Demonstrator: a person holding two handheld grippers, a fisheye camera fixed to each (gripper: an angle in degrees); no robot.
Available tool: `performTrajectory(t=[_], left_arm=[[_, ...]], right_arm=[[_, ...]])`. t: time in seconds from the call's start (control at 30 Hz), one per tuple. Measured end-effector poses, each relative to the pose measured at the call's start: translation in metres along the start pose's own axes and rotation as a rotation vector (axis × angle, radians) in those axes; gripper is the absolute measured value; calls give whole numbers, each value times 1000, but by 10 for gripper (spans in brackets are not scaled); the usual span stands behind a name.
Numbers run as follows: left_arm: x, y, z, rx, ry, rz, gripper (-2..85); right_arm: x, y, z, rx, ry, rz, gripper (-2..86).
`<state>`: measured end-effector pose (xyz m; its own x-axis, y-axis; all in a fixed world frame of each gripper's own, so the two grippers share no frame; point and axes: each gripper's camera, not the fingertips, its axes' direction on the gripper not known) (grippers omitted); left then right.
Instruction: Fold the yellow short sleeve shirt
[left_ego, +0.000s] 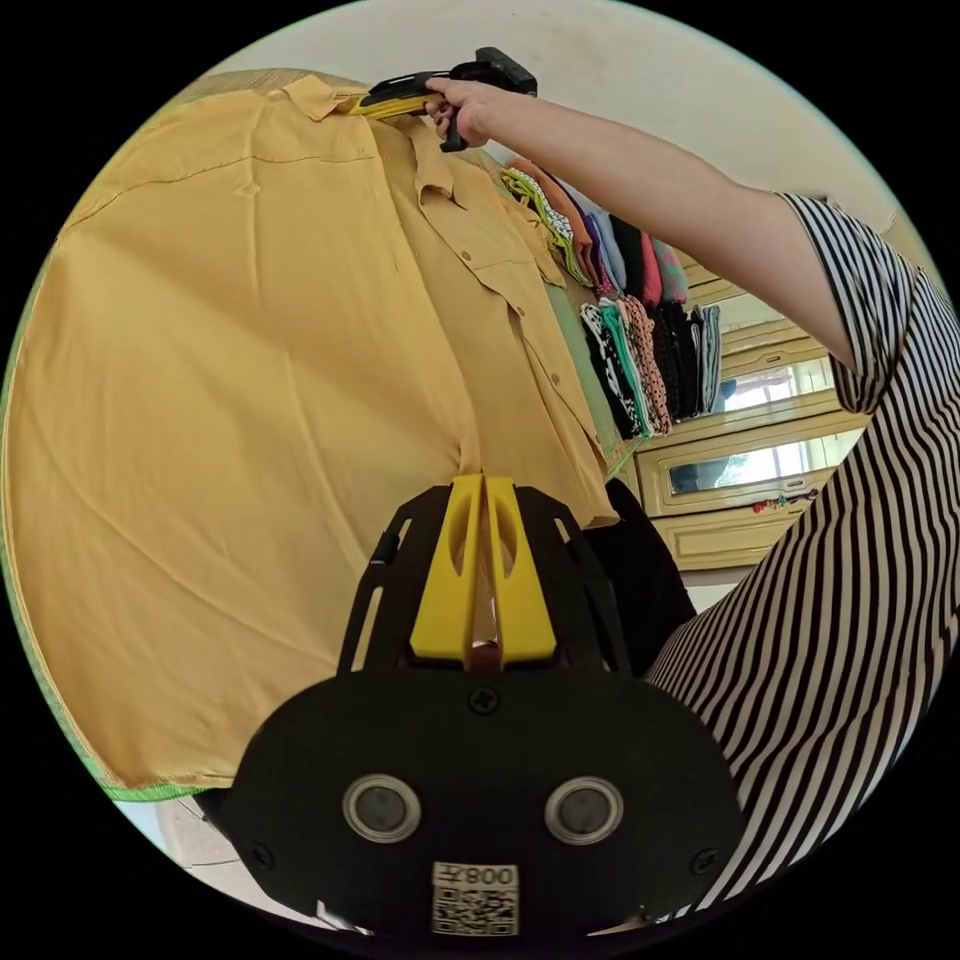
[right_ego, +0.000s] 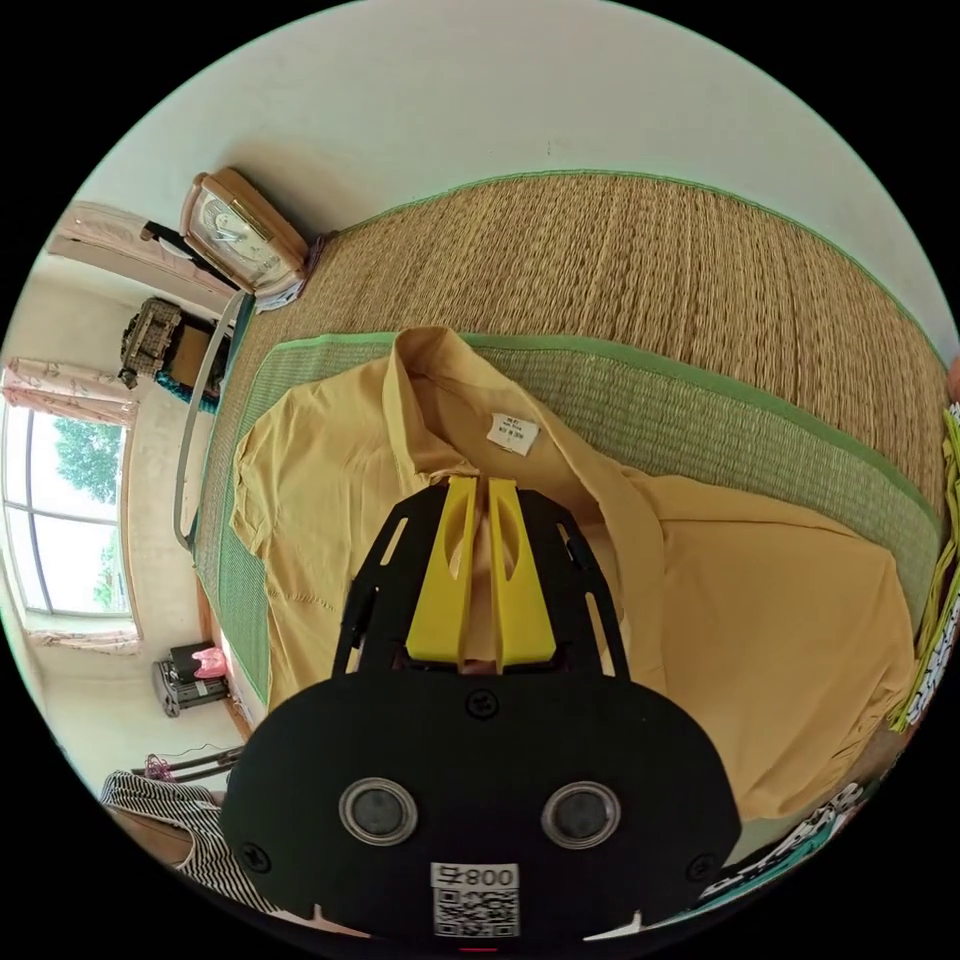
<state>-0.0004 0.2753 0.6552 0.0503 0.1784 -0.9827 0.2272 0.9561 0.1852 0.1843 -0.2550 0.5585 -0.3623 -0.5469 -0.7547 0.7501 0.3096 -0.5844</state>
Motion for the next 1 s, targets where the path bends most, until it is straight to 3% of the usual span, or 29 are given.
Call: performTrajectory(t=[0.27, 0.47, 0.8, 1.0], left_arm=[[-6, -15, 19, -34, 30, 5, 19], [-6, -27, 8, 54, 25, 21, 19], [-23, -57, 38, -48, -27, -83, 4], [-15, -68, 25, 54, -18, -87, 3]], right_arm=[[21, 2, -6, 9, -26, -9, 15], [29, 11, -26, 71, -20, -33, 13], [54, 29, -25, 24, -22, 34, 2], [63, 65, -53, 54, -49, 59, 4]])
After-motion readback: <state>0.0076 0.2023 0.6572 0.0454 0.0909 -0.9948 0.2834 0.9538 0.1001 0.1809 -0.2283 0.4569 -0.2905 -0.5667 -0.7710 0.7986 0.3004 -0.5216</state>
